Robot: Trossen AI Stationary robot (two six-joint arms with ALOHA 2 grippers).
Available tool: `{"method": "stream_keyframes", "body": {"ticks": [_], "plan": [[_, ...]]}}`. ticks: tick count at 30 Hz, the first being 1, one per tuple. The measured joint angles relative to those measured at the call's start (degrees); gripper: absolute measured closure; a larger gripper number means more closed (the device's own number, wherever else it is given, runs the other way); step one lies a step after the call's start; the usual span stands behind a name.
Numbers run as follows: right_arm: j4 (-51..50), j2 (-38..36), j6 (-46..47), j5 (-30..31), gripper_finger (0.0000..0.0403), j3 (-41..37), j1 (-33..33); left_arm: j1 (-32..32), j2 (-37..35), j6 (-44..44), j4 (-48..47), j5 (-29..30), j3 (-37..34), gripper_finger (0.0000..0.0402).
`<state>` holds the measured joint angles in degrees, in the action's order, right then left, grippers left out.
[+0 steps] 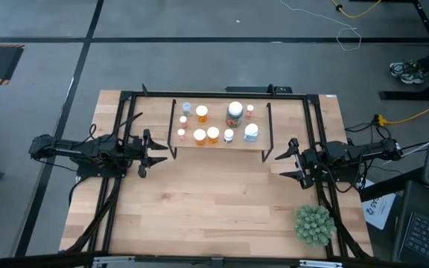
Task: Pick and place medicine bottles onto shelf by color
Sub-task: Return to Home Position
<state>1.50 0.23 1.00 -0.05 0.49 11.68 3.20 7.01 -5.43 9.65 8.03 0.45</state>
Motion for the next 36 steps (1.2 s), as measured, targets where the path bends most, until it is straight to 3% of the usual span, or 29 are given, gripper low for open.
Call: {"method": "stream_keyframes", "body": {"ticks": [36], "plan": [[-0.18, 0.00, -2.87, 0.02, 0.0121, 0.00, 0.00, 0.00, 0.00, 0.00, 0.00, 0.00, 0.00, 0.0217]]}}
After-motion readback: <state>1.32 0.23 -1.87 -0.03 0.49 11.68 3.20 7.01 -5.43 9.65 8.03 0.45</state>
